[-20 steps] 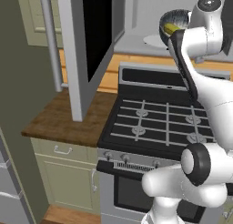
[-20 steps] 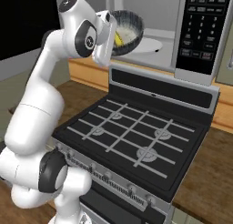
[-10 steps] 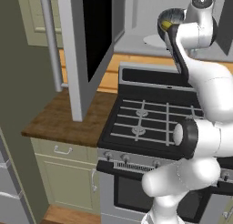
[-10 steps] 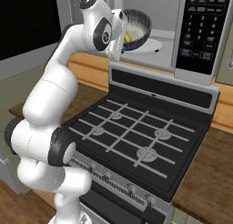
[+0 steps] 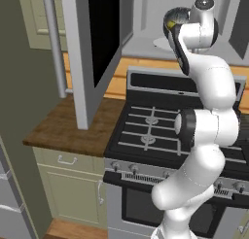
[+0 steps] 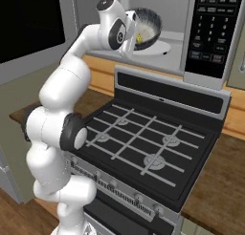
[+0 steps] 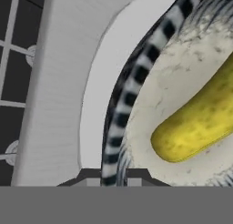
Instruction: Pick the cucumber from the sink and place it in the bowl. Then pick the bowl and place it in the microwave. Then close the microwave door and press the start button.
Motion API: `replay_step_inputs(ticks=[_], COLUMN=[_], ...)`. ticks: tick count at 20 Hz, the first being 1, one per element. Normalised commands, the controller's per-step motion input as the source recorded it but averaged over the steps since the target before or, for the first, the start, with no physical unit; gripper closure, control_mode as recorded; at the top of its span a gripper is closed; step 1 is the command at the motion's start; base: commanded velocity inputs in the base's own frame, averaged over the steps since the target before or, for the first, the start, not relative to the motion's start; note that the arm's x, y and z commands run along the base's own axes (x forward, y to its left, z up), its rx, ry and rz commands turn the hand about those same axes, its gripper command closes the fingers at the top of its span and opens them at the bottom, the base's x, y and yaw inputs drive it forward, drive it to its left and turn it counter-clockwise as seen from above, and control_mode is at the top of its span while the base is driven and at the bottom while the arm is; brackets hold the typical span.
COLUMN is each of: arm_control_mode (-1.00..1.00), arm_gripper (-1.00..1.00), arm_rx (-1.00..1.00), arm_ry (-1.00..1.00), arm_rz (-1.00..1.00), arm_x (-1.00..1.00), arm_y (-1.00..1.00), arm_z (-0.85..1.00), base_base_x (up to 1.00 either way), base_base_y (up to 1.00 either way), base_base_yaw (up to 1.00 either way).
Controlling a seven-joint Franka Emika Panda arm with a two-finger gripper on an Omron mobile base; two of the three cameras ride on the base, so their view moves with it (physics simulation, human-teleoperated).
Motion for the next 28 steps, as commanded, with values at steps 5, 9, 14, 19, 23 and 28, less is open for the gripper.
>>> replay_step_inputs(ticks=[5, 9, 14, 19, 23, 28], arm_control_mode=[-1.00, -1.00, -1.00, -1.00, -1.00, -1.00], arm_gripper=[1.00, -1.00, -1.00, -1.00, -1.00, -1.00], arm_rx=[0.00, 0.00, 0.00, 0.00, 0.00, 0.00], arm_ry=[0.00, 0.00, -0.08, -0.17, -0.23, -0.29], arm_rz=[0.00, 0.00, 0.00, 0.00, 0.00, 0.01], arm_x=[0.62, 0.37, 0.08, 0.00, -0.06, -0.24], arm_y=[0.00, 0.00, 0.00, 0.00, 0.00, 0.04], arm_z=[-0.21, -0.10, 0.00, 0.00, 0.00, 0.00], base_base_x=[0.00, 0.00, 0.00, 0.00, 0.00, 0.00], base_base_y=[0.00, 0.00, 0.00, 0.00, 0.00, 0.00], base_base_yaw=[0.00, 0.00, 0.00, 0.00, 0.00, 0.00])
